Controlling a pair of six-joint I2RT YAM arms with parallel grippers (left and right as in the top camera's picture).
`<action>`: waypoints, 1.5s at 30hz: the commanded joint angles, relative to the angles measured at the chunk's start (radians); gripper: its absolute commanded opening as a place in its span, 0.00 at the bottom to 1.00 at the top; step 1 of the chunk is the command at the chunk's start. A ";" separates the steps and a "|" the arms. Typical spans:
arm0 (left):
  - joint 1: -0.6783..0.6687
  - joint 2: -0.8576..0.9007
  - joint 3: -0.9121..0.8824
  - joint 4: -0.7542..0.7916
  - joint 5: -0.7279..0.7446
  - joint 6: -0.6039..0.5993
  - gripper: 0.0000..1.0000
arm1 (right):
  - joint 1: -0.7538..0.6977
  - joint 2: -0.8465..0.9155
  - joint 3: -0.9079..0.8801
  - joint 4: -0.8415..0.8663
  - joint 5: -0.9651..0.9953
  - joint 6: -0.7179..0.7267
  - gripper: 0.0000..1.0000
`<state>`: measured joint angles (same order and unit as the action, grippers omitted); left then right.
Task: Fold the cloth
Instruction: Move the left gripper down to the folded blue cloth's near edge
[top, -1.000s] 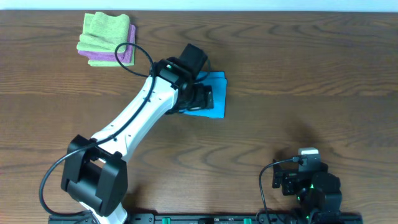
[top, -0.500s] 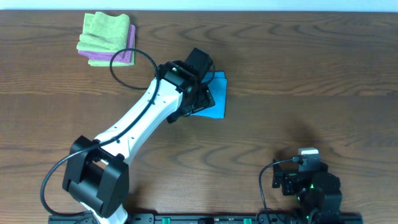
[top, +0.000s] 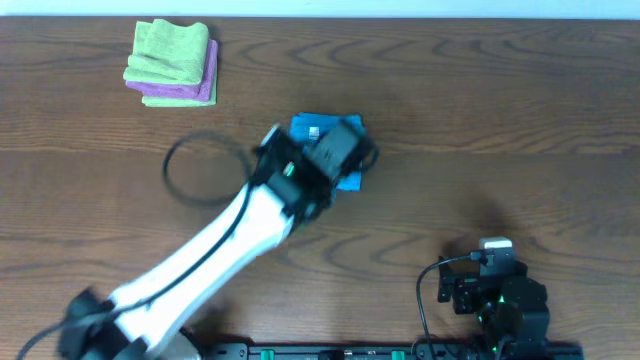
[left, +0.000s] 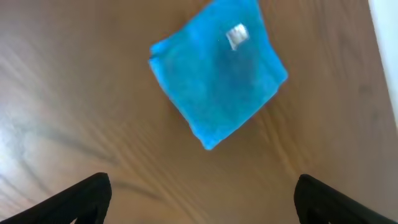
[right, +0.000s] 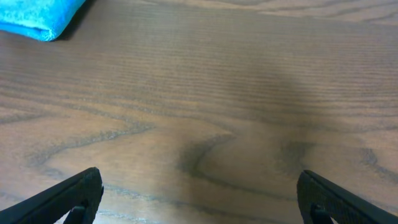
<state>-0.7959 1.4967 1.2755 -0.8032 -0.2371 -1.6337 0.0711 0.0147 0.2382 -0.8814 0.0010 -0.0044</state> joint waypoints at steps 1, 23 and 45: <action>-0.016 -0.140 -0.211 0.112 -0.070 -0.163 0.95 | -0.012 -0.009 -0.011 -0.008 0.010 0.014 0.99; -0.014 0.154 -0.739 1.175 -0.155 -0.353 0.95 | -0.012 -0.009 -0.011 -0.008 0.010 0.014 0.99; 0.063 0.510 -0.436 1.170 -0.154 -0.357 0.35 | -0.012 -0.009 -0.011 -0.008 0.010 0.014 0.99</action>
<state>-0.7403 1.9369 0.8719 0.4057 -0.4225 -1.9942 0.0711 0.0143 0.2340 -0.8803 0.0013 -0.0044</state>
